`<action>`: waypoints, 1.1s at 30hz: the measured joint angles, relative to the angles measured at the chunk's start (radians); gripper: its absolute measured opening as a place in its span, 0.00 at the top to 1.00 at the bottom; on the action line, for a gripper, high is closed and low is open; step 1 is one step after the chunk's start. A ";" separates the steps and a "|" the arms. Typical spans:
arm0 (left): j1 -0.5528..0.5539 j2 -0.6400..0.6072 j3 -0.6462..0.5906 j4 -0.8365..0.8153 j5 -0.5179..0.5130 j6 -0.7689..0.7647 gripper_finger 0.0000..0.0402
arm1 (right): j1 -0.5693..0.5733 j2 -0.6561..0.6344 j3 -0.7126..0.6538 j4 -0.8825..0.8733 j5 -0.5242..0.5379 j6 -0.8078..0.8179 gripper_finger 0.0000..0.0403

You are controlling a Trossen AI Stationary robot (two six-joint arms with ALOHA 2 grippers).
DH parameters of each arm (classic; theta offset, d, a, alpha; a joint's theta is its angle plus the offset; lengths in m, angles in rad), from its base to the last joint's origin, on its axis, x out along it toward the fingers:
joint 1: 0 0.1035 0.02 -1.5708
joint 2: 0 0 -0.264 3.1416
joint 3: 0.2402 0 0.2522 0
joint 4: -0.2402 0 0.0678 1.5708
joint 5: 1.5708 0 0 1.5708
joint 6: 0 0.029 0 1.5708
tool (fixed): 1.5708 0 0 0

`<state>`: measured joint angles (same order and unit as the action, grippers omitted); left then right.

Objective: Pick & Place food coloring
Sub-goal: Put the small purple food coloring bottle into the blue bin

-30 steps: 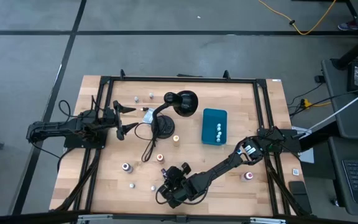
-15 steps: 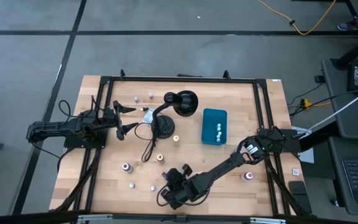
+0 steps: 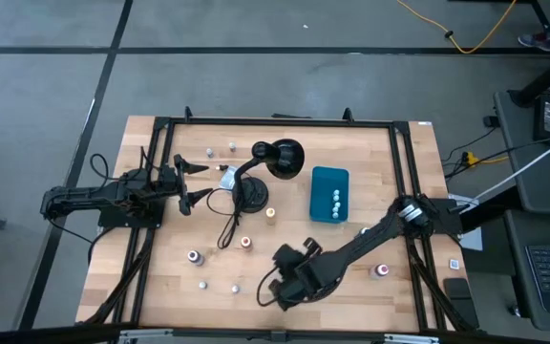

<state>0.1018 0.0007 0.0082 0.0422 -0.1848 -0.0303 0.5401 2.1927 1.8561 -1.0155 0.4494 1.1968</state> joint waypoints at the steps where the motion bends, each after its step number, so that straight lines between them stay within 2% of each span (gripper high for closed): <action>1: 0.000 0.000 0.000 0.000 0.000 0.000 0.14 | -0.004 -0.018 0.000 -0.029 -0.016 0.004 0.84; 11: 0.000 0.000 0.000 0.000 0.000 0.000 0.14 | -0.056 -0.210 0.000 -0.367 -0.151 0.085 0.84; 18: 0.000 0.000 0.000 0.000 0.000 0.000 0.14 | -0.140 -0.328 0.000 -0.549 -0.236 0.107 0.83; 25: 0.000 0.000 0.000 0.000 0.000 0.000 0.14 | -0.282 -0.428 -0.014 -0.555 -0.292 0.016 0.84; 33: 0.000 0.000 0.000 0.000 0.000 0.000 0.14 | -0.499 -0.446 -0.016 -0.555 -0.387 -0.142 0.84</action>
<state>0.1018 0.0008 0.0082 0.0422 -0.1848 -0.0303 0.0410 1.7466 1.8404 -1.5706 0.0628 1.0546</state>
